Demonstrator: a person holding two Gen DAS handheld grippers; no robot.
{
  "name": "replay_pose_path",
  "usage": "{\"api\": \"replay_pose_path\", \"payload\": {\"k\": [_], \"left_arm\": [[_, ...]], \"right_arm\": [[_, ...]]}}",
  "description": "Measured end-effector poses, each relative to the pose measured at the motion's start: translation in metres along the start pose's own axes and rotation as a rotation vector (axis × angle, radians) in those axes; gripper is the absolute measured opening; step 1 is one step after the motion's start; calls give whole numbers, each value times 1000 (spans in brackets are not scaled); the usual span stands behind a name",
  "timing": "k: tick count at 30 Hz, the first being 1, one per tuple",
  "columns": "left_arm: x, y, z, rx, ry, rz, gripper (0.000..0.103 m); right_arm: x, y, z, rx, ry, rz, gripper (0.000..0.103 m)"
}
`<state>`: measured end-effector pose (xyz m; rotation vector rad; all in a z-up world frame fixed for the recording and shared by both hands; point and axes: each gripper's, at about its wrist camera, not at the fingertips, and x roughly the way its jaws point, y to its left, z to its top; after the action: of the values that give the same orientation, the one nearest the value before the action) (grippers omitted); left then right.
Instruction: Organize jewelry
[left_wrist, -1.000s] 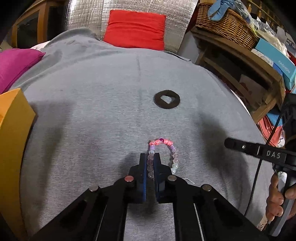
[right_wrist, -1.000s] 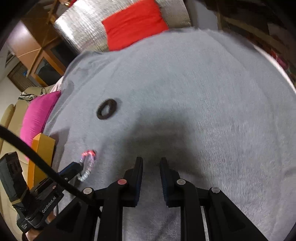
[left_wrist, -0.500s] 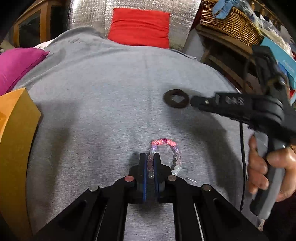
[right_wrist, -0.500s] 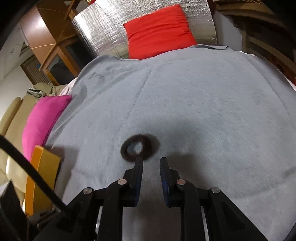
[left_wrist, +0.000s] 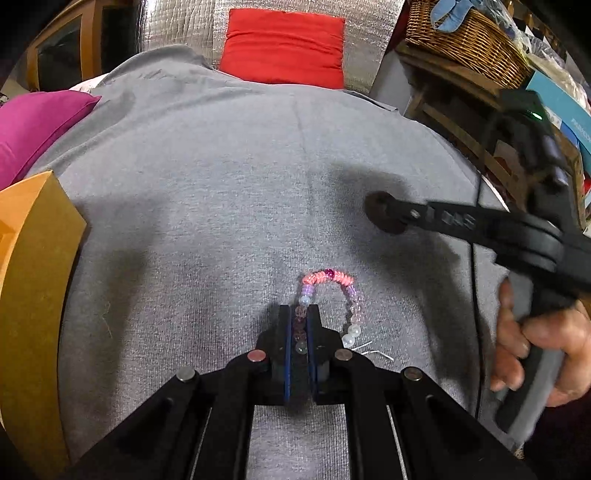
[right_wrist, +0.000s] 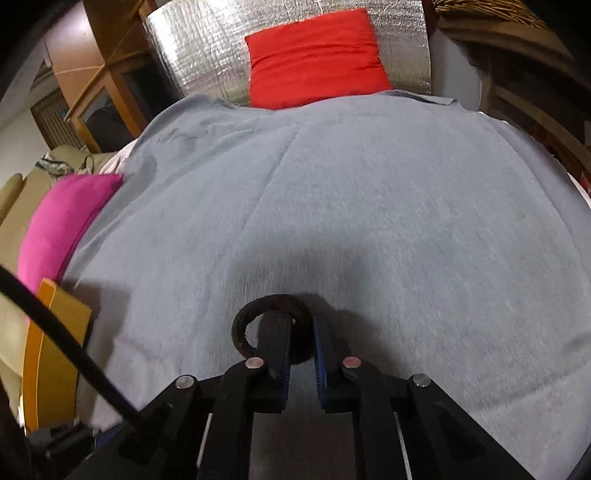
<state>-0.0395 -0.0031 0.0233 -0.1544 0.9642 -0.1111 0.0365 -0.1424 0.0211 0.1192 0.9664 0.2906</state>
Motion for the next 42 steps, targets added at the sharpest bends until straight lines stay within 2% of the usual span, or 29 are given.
{"api": "replay_pose_path", "payload": {"k": [8, 14, 18, 19, 22, 23, 28, 33, 37, 39, 41, 42], "left_arm": [[-6, -4, -6, 43, -8, 46, 7], [-10, 0, -11, 54, 2, 48, 7], [-14, 1, -12, 49, 6, 41, 10], [-13, 1, -12, 46, 7, 38, 17], [-15, 3, -12, 37, 5, 39, 47], [-17, 4, -11, 32, -3, 40, 52], [-12, 5, -9, 24, -10, 50, 52], [-1, -3, -6, 41, -8, 74, 52], [3, -8, -5, 78, -22, 96, 52], [2, -11, -6, 94, -32, 103, 44], [0, -13, -7, 105, -40, 114, 28], [-1, -14, -7, 112, -44, 123, 25]], "right_arm": [[-36, -9, -29, 0, 79, 57, 12], [-67, -8, -63, -32, 126, 96, 12], [-69, -7, -87, -37, 161, 79, 15], [-67, -7, -92, -41, 177, 74, 16], [-70, -9, -94, -57, 170, 89, 22], [-72, -11, -93, -51, 170, 96, 25], [-81, -24, -89, -32, 135, 106, 25], [-73, -15, -93, -106, 166, 88, 24], [-70, -8, -94, -153, 151, 64, 24], [-69, -8, -95, -157, 150, 63, 23], [-68, -7, -96, -163, 146, 62, 24], [-68, -7, -96, -164, 145, 62, 24]]}}
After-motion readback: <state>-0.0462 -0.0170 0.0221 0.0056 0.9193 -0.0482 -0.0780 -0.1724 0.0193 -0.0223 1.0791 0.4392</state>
